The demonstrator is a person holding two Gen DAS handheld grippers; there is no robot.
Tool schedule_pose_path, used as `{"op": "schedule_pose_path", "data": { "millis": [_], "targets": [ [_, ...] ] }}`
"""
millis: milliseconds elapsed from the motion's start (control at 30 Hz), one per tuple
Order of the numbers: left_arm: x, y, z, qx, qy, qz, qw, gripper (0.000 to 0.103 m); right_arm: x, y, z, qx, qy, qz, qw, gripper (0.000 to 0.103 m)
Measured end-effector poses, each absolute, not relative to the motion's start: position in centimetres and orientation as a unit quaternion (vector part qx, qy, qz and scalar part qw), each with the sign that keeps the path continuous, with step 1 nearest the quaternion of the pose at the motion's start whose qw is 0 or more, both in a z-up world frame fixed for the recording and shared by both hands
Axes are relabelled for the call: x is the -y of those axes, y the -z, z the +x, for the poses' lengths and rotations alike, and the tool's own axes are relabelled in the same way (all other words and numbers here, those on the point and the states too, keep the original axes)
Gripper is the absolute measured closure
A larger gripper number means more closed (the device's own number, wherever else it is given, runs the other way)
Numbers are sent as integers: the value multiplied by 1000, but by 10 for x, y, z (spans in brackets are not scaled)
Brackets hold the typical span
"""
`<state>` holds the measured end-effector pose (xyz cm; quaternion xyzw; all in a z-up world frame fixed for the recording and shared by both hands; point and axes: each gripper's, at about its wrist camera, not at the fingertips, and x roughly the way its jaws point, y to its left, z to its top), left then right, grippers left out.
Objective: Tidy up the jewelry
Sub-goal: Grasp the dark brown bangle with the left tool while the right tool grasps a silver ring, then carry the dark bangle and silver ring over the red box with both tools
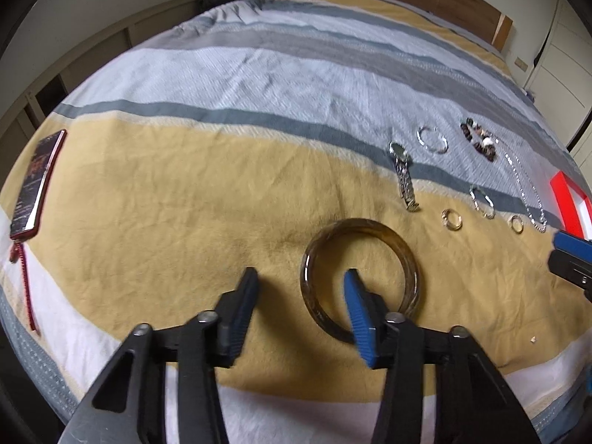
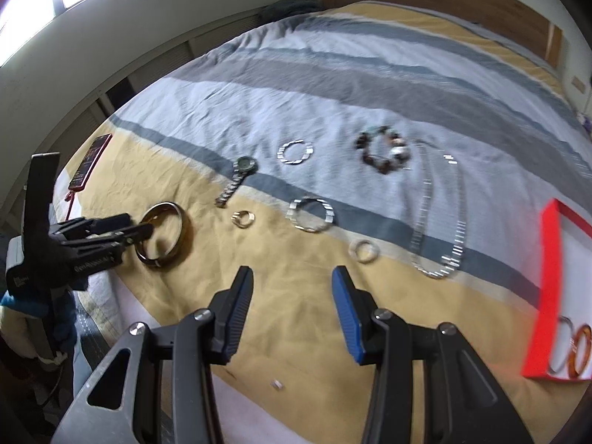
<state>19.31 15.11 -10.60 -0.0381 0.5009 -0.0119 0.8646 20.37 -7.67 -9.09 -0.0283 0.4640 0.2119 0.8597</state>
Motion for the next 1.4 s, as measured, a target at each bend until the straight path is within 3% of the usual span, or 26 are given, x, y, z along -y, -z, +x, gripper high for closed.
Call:
{"op": "schedule_pose_path", "data": {
  "millis": [200, 567, 633, 700, 1400],
  "targets": [
    [-161, 115, 205, -511, 5, -38, 858, 94, 46, 113, 224, -479, -240, -29, 844, 61],
    [-185, 116, 220, -501, -20, -46, 864, 94, 17, 142, 261, -499, -250, -24, 829, 65],
    [-184, 116, 221, -500, -20, -45, 865, 94, 14, 144, 268, -501, -251, -24, 828, 69],
    [-183, 116, 221, -498, -21, -43, 866, 94, 10, 146, 271, -503, -249, -30, 827, 83],
    [-167, 74, 189, -472, -40, -3, 880, 95, 47, 79, 217, -459, -244, -44, 853, 84]
  ]
}}
